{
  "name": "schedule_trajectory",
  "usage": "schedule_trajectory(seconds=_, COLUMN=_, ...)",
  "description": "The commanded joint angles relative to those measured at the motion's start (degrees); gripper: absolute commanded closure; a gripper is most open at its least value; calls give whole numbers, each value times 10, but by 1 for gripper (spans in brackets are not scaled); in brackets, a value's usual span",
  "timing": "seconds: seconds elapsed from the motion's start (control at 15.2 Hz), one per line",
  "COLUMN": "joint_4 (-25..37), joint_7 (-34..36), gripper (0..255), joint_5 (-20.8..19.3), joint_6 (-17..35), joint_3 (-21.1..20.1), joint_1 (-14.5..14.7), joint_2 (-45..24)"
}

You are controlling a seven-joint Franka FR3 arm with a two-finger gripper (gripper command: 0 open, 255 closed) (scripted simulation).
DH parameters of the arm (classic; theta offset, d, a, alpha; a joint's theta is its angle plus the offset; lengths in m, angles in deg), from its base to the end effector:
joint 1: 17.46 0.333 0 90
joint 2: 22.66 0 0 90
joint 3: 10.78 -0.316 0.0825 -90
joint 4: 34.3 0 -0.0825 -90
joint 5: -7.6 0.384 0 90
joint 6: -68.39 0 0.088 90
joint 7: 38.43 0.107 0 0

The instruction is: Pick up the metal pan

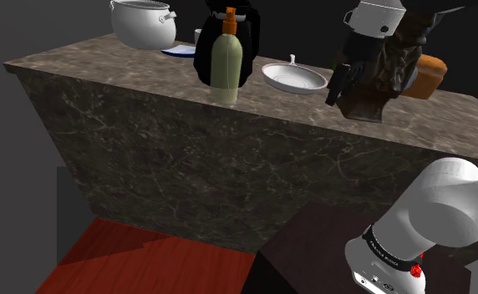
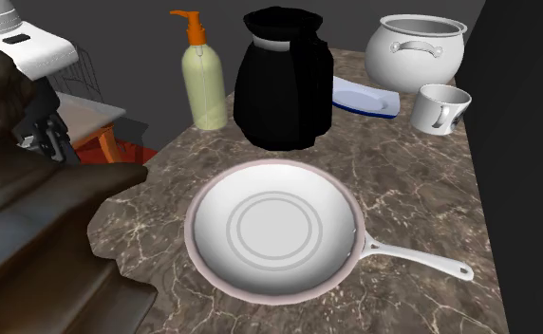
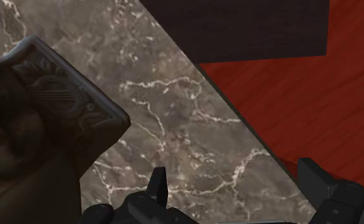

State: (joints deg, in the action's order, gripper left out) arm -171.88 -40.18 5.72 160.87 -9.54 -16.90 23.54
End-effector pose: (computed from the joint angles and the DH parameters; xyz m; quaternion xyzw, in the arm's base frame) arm 0.3049 -0.0088 0.5791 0.9998 0.0131 0.0094 0.0088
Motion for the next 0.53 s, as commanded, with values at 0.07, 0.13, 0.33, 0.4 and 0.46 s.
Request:
schedule_trajectory(seconds=0.07, joint_4=7, joint_7=6, gripper=0, joint_5=-4, joint_6=15, joint_3=1, joint_1=-5, joint_2=-19)
schedule_trajectory(seconds=0.13, joint_4=15, joint_7=12, gripper=0, joint_5=-7, joint_6=30, joint_3=1, joint_1=-10, joint_2=-37)
schedule_trajectory(seconds=0.33, joint_4=43, joint_7=30, gripper=0, joint_5=-19, joint_6=70, joint_3=4, joint_1=-25, joint_2=-94)
schedule_trajectory(seconds=0.4, joint_4=54, joint_7=36, gripper=0, joint_5=-22, joint_6=82, joint_3=5, joint_1=-30, joint_2=-113)
schedule_trajectory(seconds=0.46, joint_4=65, joint_7=42, gripper=0, joint_5=-26, joint_6=94, joint_3=6, joint_1=-35, joint_2=-131)
